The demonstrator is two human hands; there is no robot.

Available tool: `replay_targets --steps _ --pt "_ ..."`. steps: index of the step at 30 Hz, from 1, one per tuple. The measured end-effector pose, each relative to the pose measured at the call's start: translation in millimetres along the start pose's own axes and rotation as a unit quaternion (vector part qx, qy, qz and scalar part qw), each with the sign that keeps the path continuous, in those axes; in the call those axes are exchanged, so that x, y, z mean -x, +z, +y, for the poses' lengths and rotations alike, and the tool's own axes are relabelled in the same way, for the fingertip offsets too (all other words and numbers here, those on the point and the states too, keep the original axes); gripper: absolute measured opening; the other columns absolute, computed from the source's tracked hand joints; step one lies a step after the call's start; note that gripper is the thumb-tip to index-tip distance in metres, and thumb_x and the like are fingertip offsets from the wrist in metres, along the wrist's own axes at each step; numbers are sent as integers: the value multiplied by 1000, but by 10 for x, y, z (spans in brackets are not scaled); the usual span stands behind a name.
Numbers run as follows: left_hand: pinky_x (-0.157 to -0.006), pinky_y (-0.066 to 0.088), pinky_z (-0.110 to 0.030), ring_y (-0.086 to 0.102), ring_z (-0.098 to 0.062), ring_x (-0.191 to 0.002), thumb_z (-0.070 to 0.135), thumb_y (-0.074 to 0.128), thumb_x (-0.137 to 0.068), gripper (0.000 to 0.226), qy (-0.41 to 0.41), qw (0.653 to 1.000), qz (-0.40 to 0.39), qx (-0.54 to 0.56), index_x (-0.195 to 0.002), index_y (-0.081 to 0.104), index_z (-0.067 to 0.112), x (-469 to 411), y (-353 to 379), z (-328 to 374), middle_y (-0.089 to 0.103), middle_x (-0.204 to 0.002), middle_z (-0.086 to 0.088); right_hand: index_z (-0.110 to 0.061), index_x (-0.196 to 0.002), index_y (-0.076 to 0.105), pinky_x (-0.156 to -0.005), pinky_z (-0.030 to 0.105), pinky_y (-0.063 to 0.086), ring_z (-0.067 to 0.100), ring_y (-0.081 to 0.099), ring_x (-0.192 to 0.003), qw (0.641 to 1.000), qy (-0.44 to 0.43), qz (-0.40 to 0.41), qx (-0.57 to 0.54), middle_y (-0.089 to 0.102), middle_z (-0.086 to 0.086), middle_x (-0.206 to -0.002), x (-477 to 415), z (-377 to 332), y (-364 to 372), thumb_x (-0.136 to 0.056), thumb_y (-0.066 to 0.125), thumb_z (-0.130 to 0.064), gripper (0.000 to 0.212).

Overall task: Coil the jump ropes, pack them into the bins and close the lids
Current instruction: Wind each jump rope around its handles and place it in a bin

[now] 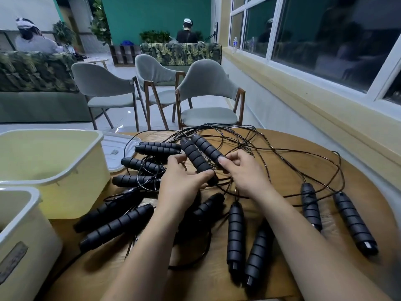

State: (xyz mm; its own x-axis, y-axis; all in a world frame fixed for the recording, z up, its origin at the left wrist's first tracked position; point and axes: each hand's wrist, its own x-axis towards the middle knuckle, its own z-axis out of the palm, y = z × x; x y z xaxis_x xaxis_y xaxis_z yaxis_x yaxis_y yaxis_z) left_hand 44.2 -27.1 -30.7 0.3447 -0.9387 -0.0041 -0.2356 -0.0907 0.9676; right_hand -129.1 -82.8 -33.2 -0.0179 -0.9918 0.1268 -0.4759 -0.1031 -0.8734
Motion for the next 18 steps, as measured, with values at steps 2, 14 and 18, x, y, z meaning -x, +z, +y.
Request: replay_targets --steps 2,14,18 --pt "-94 61 -50 80 -14 -83 47 97 -64 84 1 999 -10 37 -131 49 36 16 -16 28 82 -93 5 -26 -100 66 -70 23 47 3 72 -86 999 -23 8 -36 77 -11 -93 63 -79 -75 -101 74 -40 16" --pt "-71 58 -28 81 -17 -90 37 80 -94 40 41 986 -37 158 -129 60 28 214 -13 218 82 -104 -1 -36 -105 64 -94 42 59 1 74 -97 993 -104 -37 -33 80 -17 -101 376 -201 -293 -102 73 -34 10" --pt "-85 60 -27 76 -6 -103 33 85 -90 41 126 984 -40 121 -124 63 38 249 -13 246 79 -110 9 -41 -110 65 -89 22 51 -9 64 -109 988 -149 -24 34 73 -22 -111 462 -178 -356 -98 79 -34 19"
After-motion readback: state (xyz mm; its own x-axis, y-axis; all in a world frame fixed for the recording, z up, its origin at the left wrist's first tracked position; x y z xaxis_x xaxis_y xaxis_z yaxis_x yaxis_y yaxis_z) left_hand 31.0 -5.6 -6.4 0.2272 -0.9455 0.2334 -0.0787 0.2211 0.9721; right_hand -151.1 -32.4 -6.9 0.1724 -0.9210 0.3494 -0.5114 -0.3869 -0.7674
